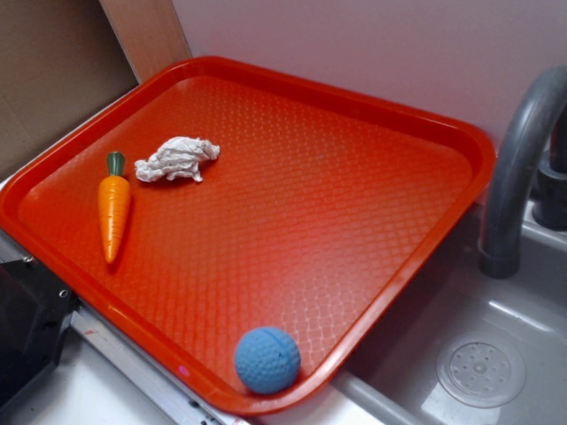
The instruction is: Grab the white paper.
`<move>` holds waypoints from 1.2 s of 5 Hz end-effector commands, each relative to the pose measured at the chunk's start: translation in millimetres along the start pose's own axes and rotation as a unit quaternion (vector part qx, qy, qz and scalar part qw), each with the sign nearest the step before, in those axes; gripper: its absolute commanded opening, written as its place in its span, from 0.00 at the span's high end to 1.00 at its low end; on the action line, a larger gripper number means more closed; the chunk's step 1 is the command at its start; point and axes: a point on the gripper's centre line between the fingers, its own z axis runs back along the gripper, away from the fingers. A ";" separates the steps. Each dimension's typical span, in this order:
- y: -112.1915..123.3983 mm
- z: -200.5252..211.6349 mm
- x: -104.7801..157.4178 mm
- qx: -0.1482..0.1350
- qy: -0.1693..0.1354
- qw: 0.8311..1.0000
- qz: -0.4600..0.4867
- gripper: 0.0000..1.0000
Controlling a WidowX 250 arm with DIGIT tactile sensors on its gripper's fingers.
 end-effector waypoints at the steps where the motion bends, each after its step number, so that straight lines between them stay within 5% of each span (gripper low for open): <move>1: 0.0 0.0 0.0 0.000 0.000 1.000 0.000 0.00; 3: 15.6 -56.0 37.5 0.036 -0.042 0.994 0.089 0.00; 5: 36.5 -120.2 87.2 0.047 -0.080 0.996 0.019 0.00; 6: 37.8 -150.7 99.9 0.072 -0.069 0.995 -0.013 0.00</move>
